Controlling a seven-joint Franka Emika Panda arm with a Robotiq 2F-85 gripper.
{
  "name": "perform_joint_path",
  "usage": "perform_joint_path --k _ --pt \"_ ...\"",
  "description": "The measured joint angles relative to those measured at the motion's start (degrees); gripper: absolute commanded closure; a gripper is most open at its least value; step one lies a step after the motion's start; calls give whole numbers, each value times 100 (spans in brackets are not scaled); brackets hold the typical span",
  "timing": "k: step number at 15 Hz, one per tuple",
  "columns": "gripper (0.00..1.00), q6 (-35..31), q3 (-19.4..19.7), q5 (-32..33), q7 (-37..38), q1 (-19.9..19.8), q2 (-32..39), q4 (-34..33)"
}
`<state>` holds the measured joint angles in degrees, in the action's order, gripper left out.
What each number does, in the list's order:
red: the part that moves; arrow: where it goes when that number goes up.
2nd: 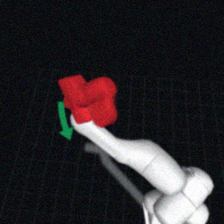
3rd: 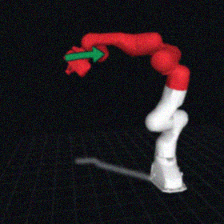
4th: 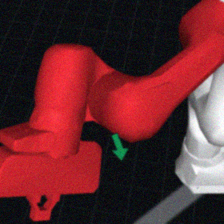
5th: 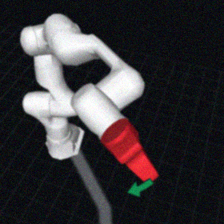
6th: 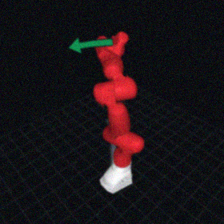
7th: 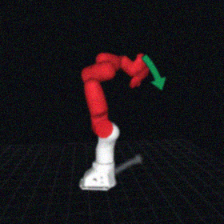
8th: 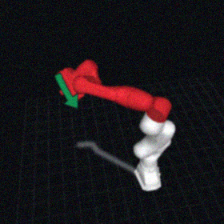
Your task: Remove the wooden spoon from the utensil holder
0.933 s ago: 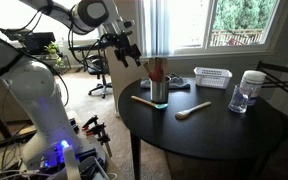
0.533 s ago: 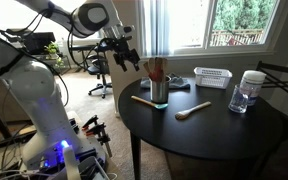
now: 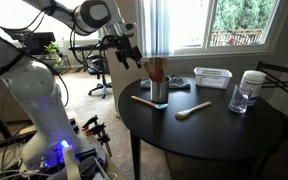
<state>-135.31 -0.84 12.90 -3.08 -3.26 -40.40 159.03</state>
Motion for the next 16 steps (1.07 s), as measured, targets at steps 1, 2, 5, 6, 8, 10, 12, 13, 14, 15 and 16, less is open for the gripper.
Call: perform_joint_path --k 1,2,5,6,8,10,12,13,14,15,16 --pt "0 -6 20 0 0 -25 98 -72" --pt "0 -17 47 0 0 -43 210 -140" --pt "0 -61 216 -2 -16 -37 676 -406" --pt "0 -100 292 -16 -64 -27 852 -504" --pt "0 -230 430 -49 -154 -16 1172 -687" --pt "0 -355 527 -103 -207 -9 1429 -861" --pt "0 -496 585 -197 -253 12 1642 -1026" --pt "0 -556 609 -244 -266 35 1747 -1113" --pt "0 -609 621 -283 -270 55 1855 -1204" --pt "0 -658 622 -337 -278 70 1980 -1313" --pt "0 -683 622 -391 -290 93 2118 -1441"
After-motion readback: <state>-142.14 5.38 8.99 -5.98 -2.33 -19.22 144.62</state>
